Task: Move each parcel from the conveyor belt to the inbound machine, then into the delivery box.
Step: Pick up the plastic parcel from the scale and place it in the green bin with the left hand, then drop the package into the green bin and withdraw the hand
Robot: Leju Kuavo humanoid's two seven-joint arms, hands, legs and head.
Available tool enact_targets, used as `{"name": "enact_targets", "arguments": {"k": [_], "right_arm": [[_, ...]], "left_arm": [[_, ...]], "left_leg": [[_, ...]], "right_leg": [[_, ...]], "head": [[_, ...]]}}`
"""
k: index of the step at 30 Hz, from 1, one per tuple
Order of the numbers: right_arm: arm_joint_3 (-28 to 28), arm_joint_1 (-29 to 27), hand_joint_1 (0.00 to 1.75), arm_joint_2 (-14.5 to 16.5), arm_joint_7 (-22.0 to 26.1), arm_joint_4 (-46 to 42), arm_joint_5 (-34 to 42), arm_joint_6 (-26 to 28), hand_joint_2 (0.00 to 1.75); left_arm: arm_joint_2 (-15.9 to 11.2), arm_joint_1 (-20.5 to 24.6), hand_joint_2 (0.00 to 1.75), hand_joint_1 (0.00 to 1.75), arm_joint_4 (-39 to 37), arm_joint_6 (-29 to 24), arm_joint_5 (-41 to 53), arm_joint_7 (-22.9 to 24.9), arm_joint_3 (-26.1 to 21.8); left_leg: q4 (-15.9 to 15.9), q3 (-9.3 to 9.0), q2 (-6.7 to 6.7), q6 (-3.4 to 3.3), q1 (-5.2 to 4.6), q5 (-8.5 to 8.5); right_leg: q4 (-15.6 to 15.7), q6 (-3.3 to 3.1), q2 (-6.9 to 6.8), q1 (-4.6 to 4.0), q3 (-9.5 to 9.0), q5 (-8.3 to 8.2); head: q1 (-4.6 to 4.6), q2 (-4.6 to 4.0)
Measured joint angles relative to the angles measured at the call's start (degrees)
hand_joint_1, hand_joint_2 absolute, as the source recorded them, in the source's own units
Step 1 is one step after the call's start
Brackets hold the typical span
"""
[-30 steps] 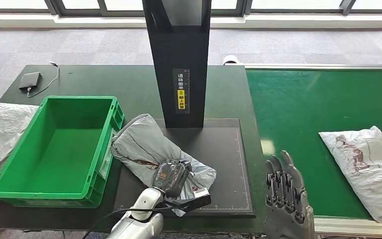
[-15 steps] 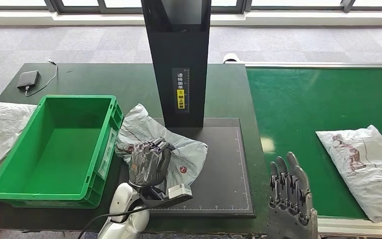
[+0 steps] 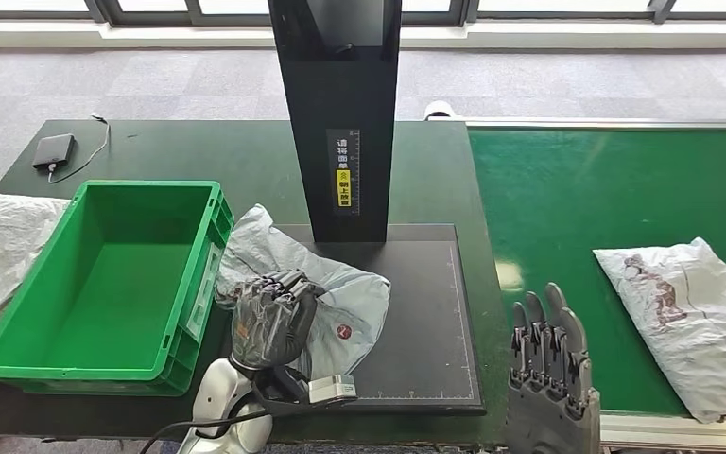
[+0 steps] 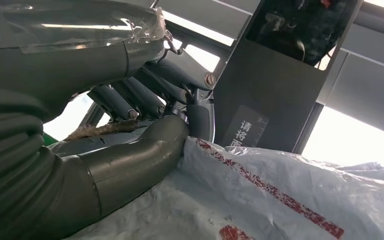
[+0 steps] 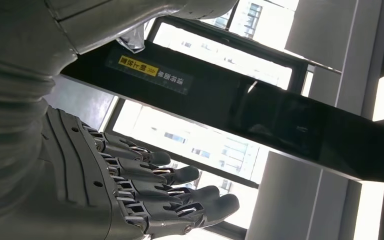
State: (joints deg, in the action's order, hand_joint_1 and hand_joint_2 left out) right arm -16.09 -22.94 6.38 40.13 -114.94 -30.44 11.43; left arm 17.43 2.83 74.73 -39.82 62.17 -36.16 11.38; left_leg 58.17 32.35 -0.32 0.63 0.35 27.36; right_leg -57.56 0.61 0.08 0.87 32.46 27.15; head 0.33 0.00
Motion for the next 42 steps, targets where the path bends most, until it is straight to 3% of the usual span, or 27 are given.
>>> {"name": "enact_targets", "arguments": {"k": [15,29,35,38,42], "right_arm": [[0.00,0.62,0.00,-1.19,-0.01,1.95,2.20,3.08,1.75],[0.00,1.15,0.00,-2.12,0.00,3.10,2.86,3.66,1.75],[-0.33,1.30,0.00,-3.39,0.00,3.95,4.76,6.66,1.75],[-0.63,1.31,0.00,-3.91,0.00,4.40,5.38,7.02,1.75],[-0.66,1.53,0.00,-4.13,0.01,4.79,5.35,5.56,1.75]], "left_arm": [[-0.14,-3.86,1.75,1.75,16.96,-0.02,2.01,-1.45,-2.58],[-0.11,-5.20,1.75,1.75,22.38,-0.02,-0.30,-2.80,-4.26],[-0.03,-5.37,1.75,1.75,26.82,-0.02,-4.13,-3.70,-7.78],[-0.06,-3.37,1.75,1.75,26.07,-0.02,-5.41,-1.61,-12.59],[-1.90,0.05,1.75,1.75,19.92,-0.01,-6.97,6.77,-18.36]], "left_leg": [[0.00,0.04,-0.01,0.00,0.00,0.00],[0.00,0.03,0.00,0.00,0.00,0.00],[0.00,0.03,0.00,0.00,0.00,0.00],[-0.01,0.01,0.01,0.01,0.01,0.00],[-0.02,-0.04,0.02,0.06,0.03,-0.05]], "right_leg": [[0.00,0.00,-0.02,0.00,0.02,0.00],[0.00,0.00,-0.01,0.00,0.02,0.00],[0.00,0.00,-0.01,0.00,0.04,0.01],[0.00,-0.01,-0.01,-0.01,0.03,0.01],[-0.01,-0.06,0.01,-0.05,0.02,-0.03]], "head": [[0.00,-0.01],[0.00,-0.01],[-0.02,-0.01],[-0.02,0.00],[-0.01,-0.01]]}}
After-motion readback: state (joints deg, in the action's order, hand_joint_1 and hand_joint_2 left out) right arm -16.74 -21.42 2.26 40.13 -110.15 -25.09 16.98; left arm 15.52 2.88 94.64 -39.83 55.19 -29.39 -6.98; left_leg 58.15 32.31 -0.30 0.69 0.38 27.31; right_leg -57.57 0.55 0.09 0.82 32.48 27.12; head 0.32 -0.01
